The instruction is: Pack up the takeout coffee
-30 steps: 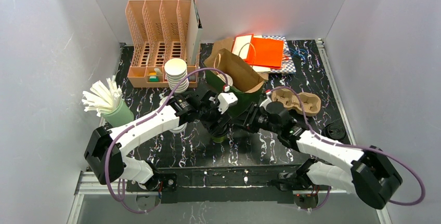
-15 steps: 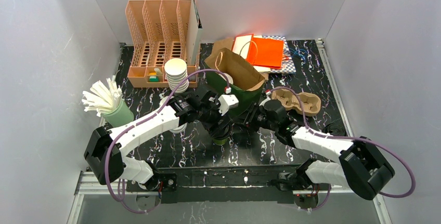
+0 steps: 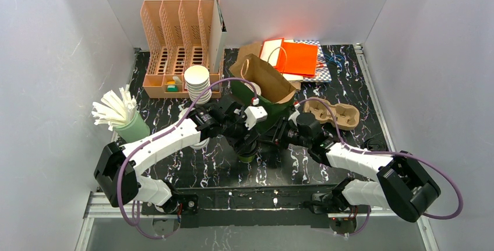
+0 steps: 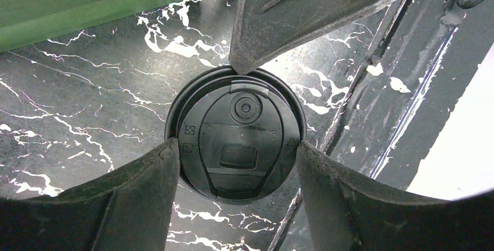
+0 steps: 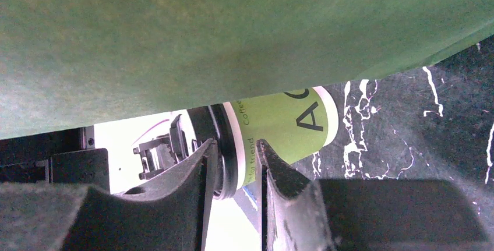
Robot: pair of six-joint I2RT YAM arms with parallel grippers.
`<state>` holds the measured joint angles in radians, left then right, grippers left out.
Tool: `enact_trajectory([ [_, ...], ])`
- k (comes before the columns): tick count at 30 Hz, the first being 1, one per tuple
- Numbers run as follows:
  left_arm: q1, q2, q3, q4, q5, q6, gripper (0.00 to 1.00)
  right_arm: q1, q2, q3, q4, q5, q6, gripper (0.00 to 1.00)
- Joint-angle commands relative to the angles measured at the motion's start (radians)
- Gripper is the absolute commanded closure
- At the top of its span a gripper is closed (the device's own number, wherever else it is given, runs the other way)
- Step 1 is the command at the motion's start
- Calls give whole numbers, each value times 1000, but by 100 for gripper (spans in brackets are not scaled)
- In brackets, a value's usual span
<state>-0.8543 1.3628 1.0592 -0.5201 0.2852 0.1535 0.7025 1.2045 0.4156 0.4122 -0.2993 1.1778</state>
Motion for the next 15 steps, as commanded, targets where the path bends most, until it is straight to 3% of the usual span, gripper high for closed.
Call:
enact_trajectory([
  [1, -12, -8, -32, -100, 1, 13, 51, 1, 1, 3, 44, -33, -7, 62],
  [15, -15, -14, -44, -102, 3, 20, 52, 1, 76, 29, -88, -50, -36, 78],
])
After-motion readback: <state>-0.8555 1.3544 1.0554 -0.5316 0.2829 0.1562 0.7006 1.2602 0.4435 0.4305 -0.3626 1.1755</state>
